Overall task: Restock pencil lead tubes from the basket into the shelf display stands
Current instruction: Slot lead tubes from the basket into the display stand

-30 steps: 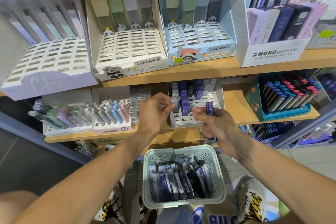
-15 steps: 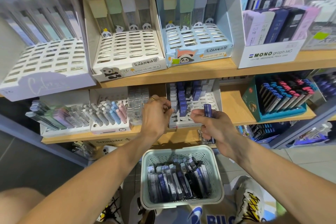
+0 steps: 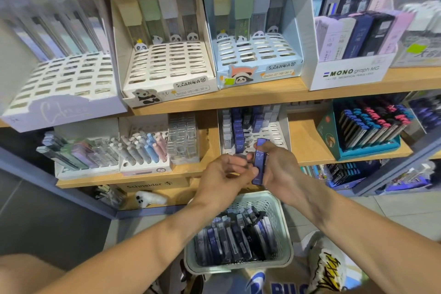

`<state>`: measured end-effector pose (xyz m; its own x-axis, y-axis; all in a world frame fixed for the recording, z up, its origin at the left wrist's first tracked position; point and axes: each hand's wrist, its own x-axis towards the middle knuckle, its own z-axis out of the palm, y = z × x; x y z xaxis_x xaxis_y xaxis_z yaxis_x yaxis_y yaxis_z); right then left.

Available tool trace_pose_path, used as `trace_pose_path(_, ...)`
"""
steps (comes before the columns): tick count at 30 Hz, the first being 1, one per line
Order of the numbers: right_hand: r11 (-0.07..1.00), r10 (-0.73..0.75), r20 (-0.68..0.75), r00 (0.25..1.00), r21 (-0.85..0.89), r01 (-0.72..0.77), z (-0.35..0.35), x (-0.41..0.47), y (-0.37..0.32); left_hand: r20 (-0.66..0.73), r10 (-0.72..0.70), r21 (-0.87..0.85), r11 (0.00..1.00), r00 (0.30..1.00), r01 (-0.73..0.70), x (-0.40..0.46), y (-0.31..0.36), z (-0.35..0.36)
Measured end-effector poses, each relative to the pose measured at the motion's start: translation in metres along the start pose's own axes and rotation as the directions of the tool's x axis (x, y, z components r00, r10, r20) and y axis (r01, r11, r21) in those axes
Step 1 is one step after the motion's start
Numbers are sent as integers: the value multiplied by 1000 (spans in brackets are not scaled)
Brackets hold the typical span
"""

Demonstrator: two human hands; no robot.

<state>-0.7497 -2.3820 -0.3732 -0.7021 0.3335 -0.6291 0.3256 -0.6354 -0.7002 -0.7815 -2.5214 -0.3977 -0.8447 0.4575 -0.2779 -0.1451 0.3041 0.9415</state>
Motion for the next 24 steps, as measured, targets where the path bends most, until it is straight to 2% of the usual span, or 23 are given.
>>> trace_pose_path(3,993,-50,14,999,-111,51,1,-4,6,-3,-61,-109,992,998,60,-3,-5,3)
trace_pose_path(12,974,-120,-7,993,-194,117,1,-4,23,-55,-53,-45,998,997,50,-4,-10,8)
trace_pose_path(19,962,-169,-46,985,-225,155,5,-2,29,-84,-63,-135,990,994,52,-4,-8,8)
trace_pose_path(22,959,-157,-73,985,-250,134,6,-4,27,-99,-43,-94,995,994,33,1,-11,7)
trace_pose_path(24,955,-154,-82,985,-268,127,4,-2,25,-101,27,-21,999,995,-29,4,-11,7)
